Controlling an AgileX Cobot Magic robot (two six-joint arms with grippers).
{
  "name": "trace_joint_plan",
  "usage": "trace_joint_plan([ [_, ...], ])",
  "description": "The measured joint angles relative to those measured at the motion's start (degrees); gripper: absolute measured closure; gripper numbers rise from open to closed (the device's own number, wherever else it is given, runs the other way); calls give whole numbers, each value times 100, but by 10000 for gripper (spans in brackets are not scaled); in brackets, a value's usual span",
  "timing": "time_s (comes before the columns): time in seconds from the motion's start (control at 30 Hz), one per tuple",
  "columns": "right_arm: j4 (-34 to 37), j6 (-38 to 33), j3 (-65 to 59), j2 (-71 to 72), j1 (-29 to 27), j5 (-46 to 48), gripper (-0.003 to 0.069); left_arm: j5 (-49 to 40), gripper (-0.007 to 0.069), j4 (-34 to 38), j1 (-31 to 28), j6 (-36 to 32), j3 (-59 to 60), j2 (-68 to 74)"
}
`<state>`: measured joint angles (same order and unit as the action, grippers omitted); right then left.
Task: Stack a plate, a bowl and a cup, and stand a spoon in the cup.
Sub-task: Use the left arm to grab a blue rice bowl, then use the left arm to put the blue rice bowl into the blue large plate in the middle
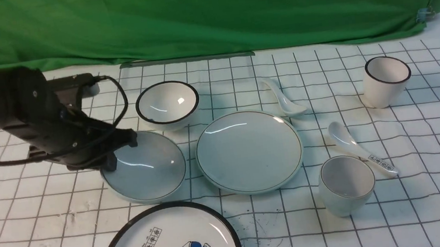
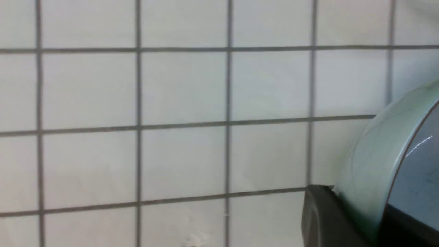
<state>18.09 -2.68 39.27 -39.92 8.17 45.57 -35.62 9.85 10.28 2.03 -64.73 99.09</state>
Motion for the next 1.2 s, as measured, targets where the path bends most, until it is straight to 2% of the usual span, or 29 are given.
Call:
trace_joint_plan([
  [0.13, 0, 11, 0, 0, 0, -27, 554, 58, 582, 1208, 227, -655, -399, -283],
  [0.2, 0, 11, 0, 0, 0, -68, 551, 136, 582, 1556, 510, -802, -650, -251],
  [0.5, 0, 11, 0, 0, 0, -195, 538, 104, 582, 1680, 1217, -758, -1850, 1052],
  [0.83, 0, 11, 0, -7, 0, -208, 516, 23, 574, 1663, 1312, -445, -2182, 2082],
  [0.93, -20, 24, 82, -217, 0, -186, 515, 6, 523, 1679, 1312, -445, -2182, 2131],
  [1.03, -24, 24, 309, -642, 0, -135, 505, -1, 437, 1679, 1312, -445, -2189, 2137],
  [1.13, -24, 24, 615, -1144, 0, -54, 457, -139, 338, 1588, 1312, -444, -2261, 2137],
  [1.2, -24, 6, 864, -1638, 5, 11, 378, -455, 257, 1373, 1266, -414, -2407, 2089],
])
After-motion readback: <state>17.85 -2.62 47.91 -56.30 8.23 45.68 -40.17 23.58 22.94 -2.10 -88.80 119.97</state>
